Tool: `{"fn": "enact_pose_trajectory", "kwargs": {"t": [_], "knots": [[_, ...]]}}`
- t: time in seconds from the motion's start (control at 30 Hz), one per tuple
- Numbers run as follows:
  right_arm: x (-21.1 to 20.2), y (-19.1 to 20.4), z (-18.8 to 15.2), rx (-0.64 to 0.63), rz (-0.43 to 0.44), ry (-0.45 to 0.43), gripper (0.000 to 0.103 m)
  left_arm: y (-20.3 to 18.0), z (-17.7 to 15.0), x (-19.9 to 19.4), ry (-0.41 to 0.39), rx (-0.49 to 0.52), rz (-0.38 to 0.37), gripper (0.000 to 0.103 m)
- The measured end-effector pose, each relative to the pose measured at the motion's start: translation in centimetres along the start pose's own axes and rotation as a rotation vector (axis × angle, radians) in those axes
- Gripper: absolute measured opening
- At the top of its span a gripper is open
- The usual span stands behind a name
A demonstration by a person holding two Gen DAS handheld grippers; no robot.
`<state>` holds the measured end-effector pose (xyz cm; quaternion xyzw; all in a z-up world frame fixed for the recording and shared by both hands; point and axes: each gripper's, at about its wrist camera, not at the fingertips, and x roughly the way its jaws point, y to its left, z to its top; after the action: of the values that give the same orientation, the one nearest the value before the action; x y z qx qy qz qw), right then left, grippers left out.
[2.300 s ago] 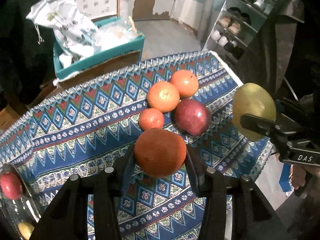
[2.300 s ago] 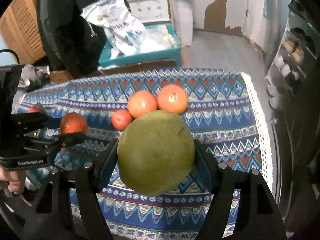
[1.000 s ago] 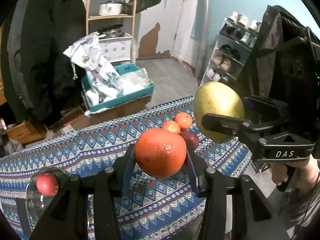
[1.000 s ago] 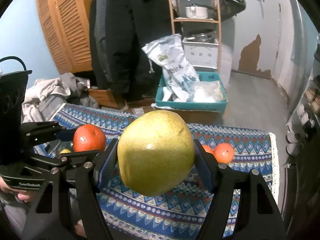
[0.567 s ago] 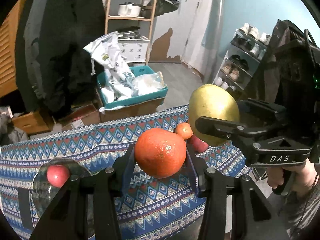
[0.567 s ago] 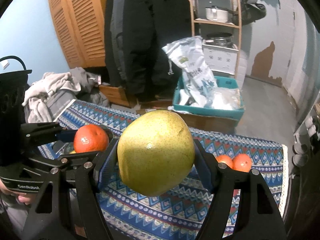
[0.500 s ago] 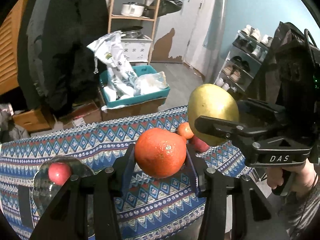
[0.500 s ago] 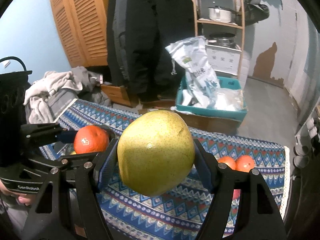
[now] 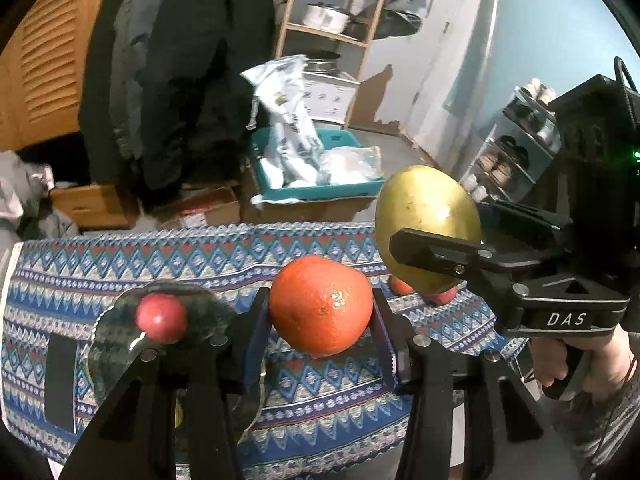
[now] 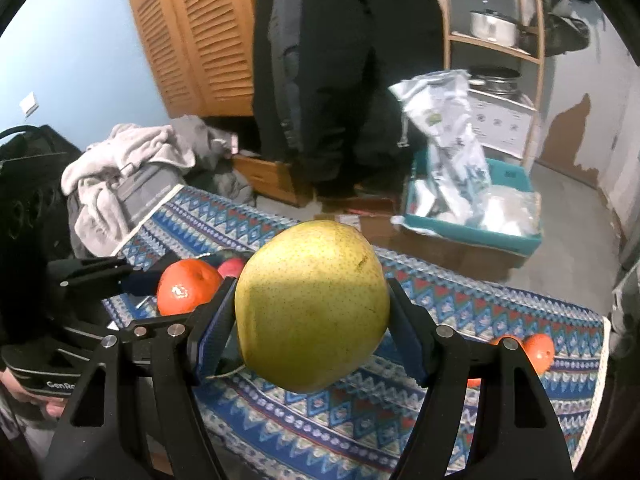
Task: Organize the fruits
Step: 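Lower the orange into the glass bowl with the left tool while the right tool lowers the pear in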
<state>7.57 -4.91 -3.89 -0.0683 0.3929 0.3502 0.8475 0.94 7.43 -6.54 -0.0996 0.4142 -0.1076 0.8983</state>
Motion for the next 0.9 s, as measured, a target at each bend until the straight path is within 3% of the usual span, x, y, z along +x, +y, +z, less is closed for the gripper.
{"fn": "enact_pose_trajectory", "kwargs": {"t": [0.6, 0.9], "knots": [[8.3, 5.9, 2.6, -0.050, 0.088, 0.098, 0.072, 9.6, -2.2, -0.1, 0.019, -0.169, 0.115, 0.048], [12.7, 6.9, 2.3, -0.023, 0.125, 0.170, 0.072, 13.7, -3.7, 1.9, 0.084, -0.249, 0.175, 0.048]]}}
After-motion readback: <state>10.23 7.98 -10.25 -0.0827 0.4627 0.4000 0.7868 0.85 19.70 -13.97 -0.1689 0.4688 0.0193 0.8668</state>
